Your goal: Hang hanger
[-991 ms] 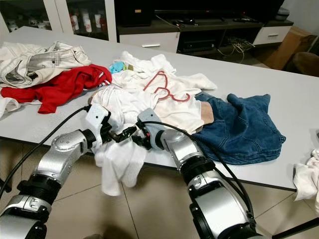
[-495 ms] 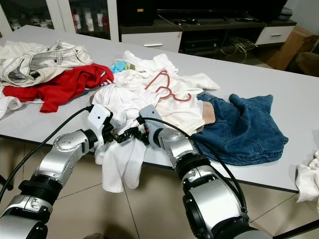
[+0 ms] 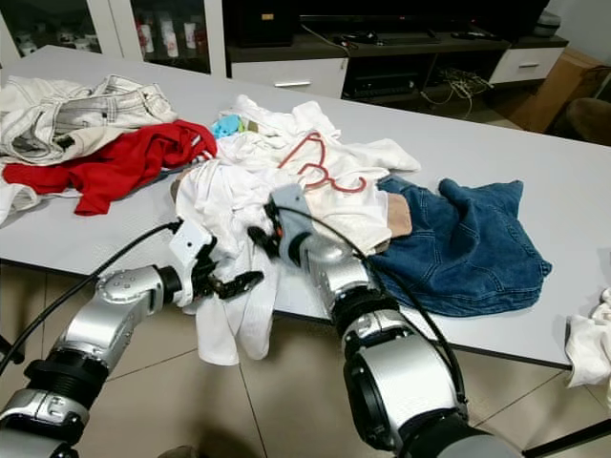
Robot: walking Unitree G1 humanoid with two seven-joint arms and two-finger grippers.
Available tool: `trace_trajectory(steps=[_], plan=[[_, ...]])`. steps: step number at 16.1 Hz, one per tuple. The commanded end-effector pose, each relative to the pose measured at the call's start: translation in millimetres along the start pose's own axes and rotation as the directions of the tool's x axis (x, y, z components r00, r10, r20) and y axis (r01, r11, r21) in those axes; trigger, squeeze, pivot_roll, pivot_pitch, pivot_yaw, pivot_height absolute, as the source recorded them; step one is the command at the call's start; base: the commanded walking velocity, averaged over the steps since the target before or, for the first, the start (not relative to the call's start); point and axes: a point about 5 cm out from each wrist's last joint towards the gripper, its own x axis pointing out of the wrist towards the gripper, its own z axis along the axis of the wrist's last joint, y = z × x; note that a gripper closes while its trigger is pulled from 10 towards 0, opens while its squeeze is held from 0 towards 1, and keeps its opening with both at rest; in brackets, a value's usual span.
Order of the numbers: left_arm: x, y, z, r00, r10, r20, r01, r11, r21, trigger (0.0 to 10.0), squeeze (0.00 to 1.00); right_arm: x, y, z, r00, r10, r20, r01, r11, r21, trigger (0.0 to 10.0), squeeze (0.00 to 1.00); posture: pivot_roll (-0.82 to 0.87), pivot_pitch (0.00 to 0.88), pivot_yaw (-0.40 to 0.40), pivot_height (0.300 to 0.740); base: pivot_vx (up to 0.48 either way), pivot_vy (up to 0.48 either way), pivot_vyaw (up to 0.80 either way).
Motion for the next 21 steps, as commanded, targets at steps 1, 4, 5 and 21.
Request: trace_trajectory(steps=[1,4,5,21], plan=[[3.2,-0.5,-5.3,0.998,-0.006,-0.068,0.006,1.000,0.007,10.0,0.00,-0.3,1.0,19.3,0.994,0.054,0.091,-0.054,0.999,-0.001,10.0,0.00,0.06,0.000,-0.092,0.740,0.000,0.000,0.00],[6.3,1.4,-13.2,0.991,0.012,-0.136,-0.013,1.000,-0.011,10.0,0.00,-8.8,-8.2,21.2,0.990,0.094,0.109,-0.094,0.996,-0.009,10.0,0.00,0.04,0.000,-0.085,0.740,0.000,0.000,0.00],[7.6,2.2,-14.0,0.989,0.022,-0.149,-0.024,1.000,-0.010,10.0,0.00,-13.0,-10.7,22.3,0.985,0.133,0.106,-0.131,0.991,-0.027,10.0,0.00,0.03,0.000,-0.082,0.740,0.000,0.000,0.00],[10.4,18.6,-7.2,0.980,0.149,-0.135,-0.150,0.989,0.003,10.0,0.00,-48.8,22.3,-36.3,0.880,0.452,-0.142,-0.461,0.887,-0.033,10.0,0.00,0.03,0.000,-0.076,0.740,0.000,0.000,0.00]])
